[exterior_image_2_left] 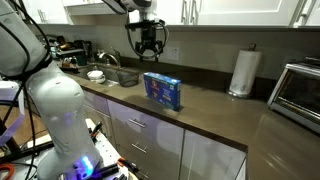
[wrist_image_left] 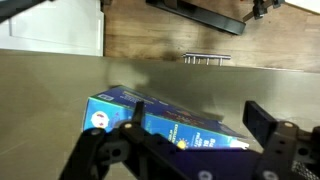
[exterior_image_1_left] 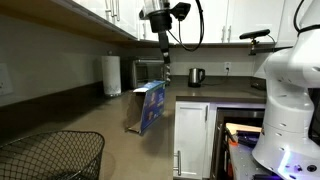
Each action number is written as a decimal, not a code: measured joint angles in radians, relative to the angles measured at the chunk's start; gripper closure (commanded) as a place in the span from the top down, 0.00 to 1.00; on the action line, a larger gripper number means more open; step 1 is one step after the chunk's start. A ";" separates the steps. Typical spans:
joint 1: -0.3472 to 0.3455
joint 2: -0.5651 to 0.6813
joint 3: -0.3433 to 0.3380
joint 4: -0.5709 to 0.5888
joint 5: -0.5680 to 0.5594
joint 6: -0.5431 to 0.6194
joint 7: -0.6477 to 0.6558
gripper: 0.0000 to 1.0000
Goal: Pour the contents from the box into the black basket
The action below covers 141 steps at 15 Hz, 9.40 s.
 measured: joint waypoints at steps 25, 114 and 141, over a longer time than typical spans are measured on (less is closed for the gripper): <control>0.015 0.045 -0.102 -0.044 -0.089 0.035 -0.783 1.00; 0.144 0.040 0.129 -0.048 -0.213 0.041 -1.144 0.29; 0.228 0.193 0.233 0.239 -0.215 -0.110 -1.144 0.19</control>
